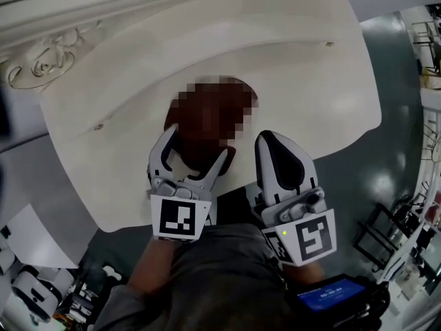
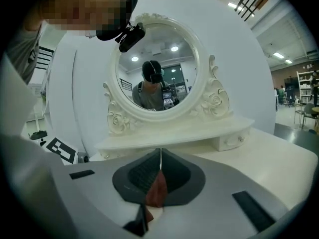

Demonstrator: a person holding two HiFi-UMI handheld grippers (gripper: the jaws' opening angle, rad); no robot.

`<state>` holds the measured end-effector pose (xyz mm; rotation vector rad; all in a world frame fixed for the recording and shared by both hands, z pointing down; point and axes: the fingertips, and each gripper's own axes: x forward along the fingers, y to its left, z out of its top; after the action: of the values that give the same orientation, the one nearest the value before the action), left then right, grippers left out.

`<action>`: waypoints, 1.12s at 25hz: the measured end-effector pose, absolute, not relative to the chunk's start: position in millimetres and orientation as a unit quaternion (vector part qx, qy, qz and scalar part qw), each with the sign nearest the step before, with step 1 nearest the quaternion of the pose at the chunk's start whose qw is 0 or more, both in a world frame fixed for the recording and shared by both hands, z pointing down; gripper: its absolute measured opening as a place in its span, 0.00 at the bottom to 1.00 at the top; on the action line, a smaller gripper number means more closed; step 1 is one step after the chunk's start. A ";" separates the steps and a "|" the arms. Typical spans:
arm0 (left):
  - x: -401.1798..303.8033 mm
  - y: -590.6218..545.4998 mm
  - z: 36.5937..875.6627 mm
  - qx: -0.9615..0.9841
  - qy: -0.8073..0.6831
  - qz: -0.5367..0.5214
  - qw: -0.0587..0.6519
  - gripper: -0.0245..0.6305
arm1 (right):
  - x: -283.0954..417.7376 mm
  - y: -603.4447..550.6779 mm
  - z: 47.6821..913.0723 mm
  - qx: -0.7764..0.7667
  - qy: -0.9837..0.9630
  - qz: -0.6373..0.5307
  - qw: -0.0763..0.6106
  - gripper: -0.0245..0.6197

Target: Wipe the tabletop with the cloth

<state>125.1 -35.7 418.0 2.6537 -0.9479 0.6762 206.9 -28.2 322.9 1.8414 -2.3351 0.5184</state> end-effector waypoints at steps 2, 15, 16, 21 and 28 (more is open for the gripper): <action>125.2 -36.6 433.3 0.904 -0.322 0.247 0.130 0.63 | 206.8 -33.4 327.6 0.604 -0.774 0.176 0.064 0.06; 102.2 -56.6 455.5 0.854 -0.394 0.303 0.152 0.27 | 217.2 -45.6 337.5 0.600 -0.774 0.190 0.070 0.06; 101.4 -57.8 453.7 0.853 -0.399 0.300 0.152 0.25 | 217.2 -45.7 336.4 0.599 -0.775 0.190 0.069 0.06; 101.3 -73.4 421.4 0.853 -0.423 0.267 0.152 0.20 | 221.6 -47.6 323.4 0.602 -0.776 0.179 0.060 0.06; 123.3 -92.2 344.1 0.863 -0.442 0.213 0.123 0.19 | 230.9 -52.2 281.0 0.593 -0.791 0.149 0.031 0.06</action>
<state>123.3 -92.2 344.1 2.5155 -1.2899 0.6199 230.9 -52.2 281.0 1.8283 -2.4359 0.4582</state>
